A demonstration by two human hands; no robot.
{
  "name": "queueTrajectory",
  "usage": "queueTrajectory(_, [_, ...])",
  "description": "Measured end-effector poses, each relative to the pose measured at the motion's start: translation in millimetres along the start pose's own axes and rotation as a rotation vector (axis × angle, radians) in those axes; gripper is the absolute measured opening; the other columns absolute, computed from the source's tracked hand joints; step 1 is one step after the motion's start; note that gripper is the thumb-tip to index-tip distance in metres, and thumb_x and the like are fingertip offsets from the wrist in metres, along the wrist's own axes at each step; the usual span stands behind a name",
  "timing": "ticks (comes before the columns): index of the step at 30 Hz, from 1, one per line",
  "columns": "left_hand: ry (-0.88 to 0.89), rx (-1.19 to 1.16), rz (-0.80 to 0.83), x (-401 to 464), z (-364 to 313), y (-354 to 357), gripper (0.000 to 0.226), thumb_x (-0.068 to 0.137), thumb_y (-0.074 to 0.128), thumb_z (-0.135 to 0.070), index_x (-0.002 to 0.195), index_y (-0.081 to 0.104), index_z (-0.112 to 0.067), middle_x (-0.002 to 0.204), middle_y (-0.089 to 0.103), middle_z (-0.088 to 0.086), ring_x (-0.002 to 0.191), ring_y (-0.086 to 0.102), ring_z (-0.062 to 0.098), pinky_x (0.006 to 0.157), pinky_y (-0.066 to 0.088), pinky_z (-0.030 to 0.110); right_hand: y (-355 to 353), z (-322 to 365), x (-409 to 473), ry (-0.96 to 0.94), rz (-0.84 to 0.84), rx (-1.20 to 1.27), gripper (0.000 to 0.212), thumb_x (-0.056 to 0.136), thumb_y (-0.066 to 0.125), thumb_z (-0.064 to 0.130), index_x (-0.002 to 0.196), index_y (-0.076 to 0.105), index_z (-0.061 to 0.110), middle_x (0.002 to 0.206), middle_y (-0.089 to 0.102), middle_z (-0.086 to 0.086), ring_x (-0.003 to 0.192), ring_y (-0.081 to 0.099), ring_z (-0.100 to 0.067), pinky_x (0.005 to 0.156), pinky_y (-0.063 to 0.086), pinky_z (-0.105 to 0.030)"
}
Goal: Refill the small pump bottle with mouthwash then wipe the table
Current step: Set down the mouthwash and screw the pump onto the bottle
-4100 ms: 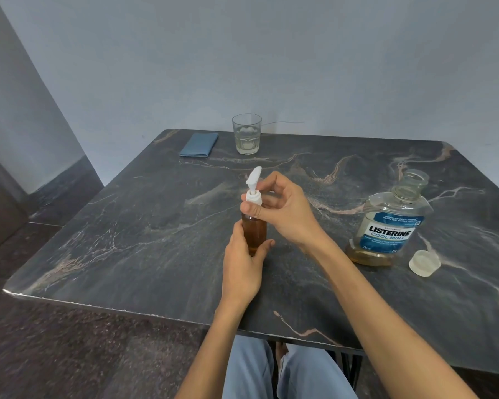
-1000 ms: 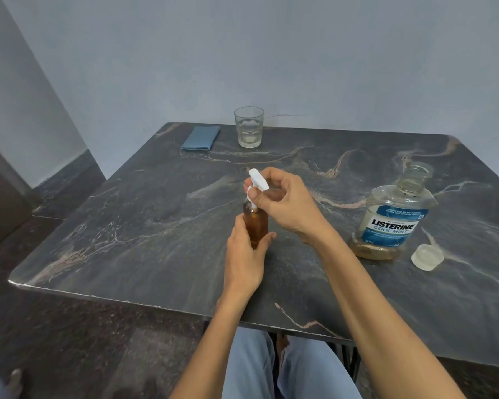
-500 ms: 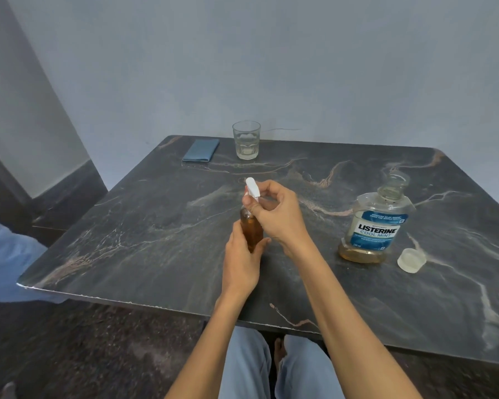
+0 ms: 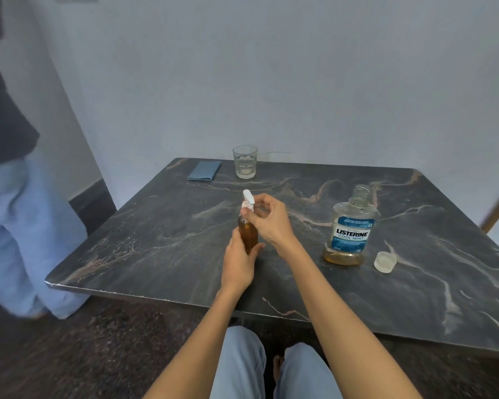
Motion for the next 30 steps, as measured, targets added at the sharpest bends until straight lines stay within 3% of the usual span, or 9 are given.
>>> queueTrajectory(6, [-0.017, 0.044, 0.007, -2, -7, -1, 0.048, 0.088, 0.063, -0.023, 0.129, 0.04, -0.015, 0.123, 0.057, 0.006, 0.113, 0.054, 0.02, 0.097, 0.045, 0.038, 0, 1, 0, -0.005, -0.006, -0.059, 0.025, 0.079, 0.071, 0.01, 0.101, 0.06, 0.014, 0.093, 0.062, 0.009, 0.079, 0.055, 0.006, 0.062, 0.043, -0.004])
queueTrajectory(10, [0.0, 0.061, -0.003, -6, -11, -3, 0.046, 0.089, 0.061, -0.024, 0.128, 0.04, -0.012, 0.121, 0.057, 0.008, 0.11, 0.056, 0.022, 0.093, 0.047, 0.039, 2, 1, -2, -0.032, 0.003, -0.097, 0.025, 0.08, 0.07, 0.01, 0.102, 0.057, 0.013, 0.107, 0.064, -0.005, 0.099, 0.06, -0.014, 0.087, 0.047, -0.023])
queueTrajectory(12, [0.005, 0.076, -0.012, -8, -12, -3, 0.045, 0.089, 0.061, -0.023, 0.128, 0.041, -0.012, 0.121, 0.058, 0.008, 0.11, 0.056, 0.022, 0.092, 0.047, 0.038, 2, 1, -4, -0.046, 0.033, -0.151, 0.024, 0.082, 0.068, 0.014, 0.102, 0.054, 0.017, 0.11, 0.062, -0.002, 0.102, 0.058, -0.016, 0.089, 0.046, -0.029])
queueTrajectory(17, [0.069, 0.164, -0.11, -11, -13, -7, 0.041, 0.087, 0.063, -0.021, 0.123, 0.048, -0.01, 0.116, 0.053, 0.005, 0.104, 0.054, 0.019, 0.086, 0.047, 0.035, -2, -7, -15, -0.125, 0.143, -0.217, 0.033, 0.086, 0.063, 0.021, 0.113, 0.045, 0.026, 0.112, 0.051, 0.008, 0.102, 0.053, -0.011, 0.083, 0.042, -0.02])
queueTrajectory(22, [0.046, 0.116, -0.168, -13, -10, -10, 0.023, 0.086, 0.064, -0.019, 0.103, 0.048, -0.016, 0.101, 0.048, -0.001, 0.088, 0.054, 0.014, 0.072, 0.042, 0.025, -3, -16, -16, -0.142, 0.174, -0.307, 0.061, 0.081, 0.067, 0.009, 0.128, 0.034, 0.027, 0.135, 0.044, -0.002, 0.119, 0.045, -0.016, 0.101, 0.04, -0.035])
queueTrajectory(30, [0.029, 0.084, -0.19, -9, -4, -10, 0.019, 0.086, 0.063, -0.014, 0.101, 0.053, -0.016, 0.102, 0.054, -0.002, 0.087, 0.053, 0.009, 0.075, 0.045, 0.027, 0, -28, -15, -0.19, 0.142, -0.313, 0.069, 0.08, 0.068, 0.013, 0.127, 0.026, 0.042, 0.135, 0.04, 0.003, 0.119, 0.045, -0.013, 0.099, 0.041, -0.033])
Point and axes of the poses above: each hand's wrist, its own x-axis towards the middle knuckle, its own y-axis out of the palm, z = x × y, the point moved 2 cm from there along x, towards the middle knuckle
